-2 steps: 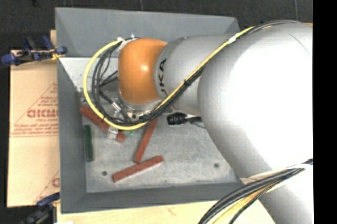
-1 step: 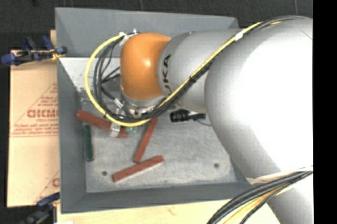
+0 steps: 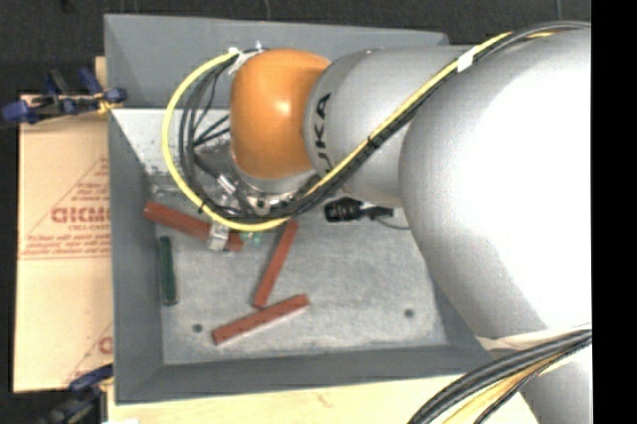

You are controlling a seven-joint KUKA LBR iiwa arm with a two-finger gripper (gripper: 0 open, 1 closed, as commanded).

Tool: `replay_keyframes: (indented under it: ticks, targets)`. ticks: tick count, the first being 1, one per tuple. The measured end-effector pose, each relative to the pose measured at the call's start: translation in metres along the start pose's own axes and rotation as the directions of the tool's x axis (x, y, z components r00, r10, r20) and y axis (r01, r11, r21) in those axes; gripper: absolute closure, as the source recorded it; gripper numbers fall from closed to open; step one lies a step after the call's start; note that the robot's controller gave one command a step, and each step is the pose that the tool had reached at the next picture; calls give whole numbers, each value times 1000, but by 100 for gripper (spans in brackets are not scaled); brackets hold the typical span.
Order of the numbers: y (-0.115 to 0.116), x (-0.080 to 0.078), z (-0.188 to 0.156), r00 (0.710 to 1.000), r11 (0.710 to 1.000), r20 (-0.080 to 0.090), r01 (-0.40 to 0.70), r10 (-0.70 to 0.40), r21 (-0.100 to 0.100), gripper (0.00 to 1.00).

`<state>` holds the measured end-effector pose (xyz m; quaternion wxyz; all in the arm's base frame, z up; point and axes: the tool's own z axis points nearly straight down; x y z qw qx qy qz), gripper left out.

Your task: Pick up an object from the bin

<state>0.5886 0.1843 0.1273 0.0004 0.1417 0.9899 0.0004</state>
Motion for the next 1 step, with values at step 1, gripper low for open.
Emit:
replay_keyframes:
  ticks: [1]
  targets:
    - [0,-1,-12,1000,1000,3,0,0,-2,100]
